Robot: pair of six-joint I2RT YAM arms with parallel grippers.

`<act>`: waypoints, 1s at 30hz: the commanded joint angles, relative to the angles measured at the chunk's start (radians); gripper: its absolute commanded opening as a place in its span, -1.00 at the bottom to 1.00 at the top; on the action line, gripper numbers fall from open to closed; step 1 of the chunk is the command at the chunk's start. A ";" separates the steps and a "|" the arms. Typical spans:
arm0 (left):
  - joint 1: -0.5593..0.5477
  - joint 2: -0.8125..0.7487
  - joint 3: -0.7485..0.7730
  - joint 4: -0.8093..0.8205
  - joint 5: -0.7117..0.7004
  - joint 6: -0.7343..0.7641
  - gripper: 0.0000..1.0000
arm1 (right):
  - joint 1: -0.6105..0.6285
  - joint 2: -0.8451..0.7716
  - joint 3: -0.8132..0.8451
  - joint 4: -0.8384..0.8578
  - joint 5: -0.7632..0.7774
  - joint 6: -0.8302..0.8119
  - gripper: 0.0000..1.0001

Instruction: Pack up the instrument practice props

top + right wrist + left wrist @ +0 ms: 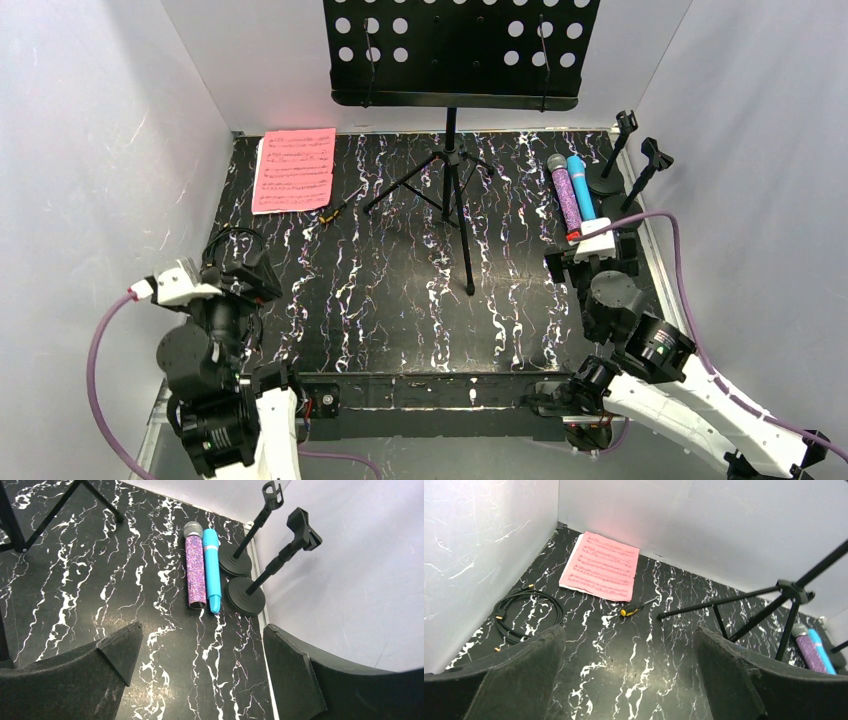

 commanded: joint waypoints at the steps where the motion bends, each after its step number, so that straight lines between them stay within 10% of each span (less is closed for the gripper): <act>1: -0.004 -0.083 0.000 -0.101 0.089 0.136 0.96 | -0.003 -0.072 -0.067 0.145 0.083 0.004 0.97; 30: -0.225 -0.120 -0.184 -0.133 -0.043 0.033 0.96 | -0.002 -0.250 -0.189 0.163 0.178 0.110 0.97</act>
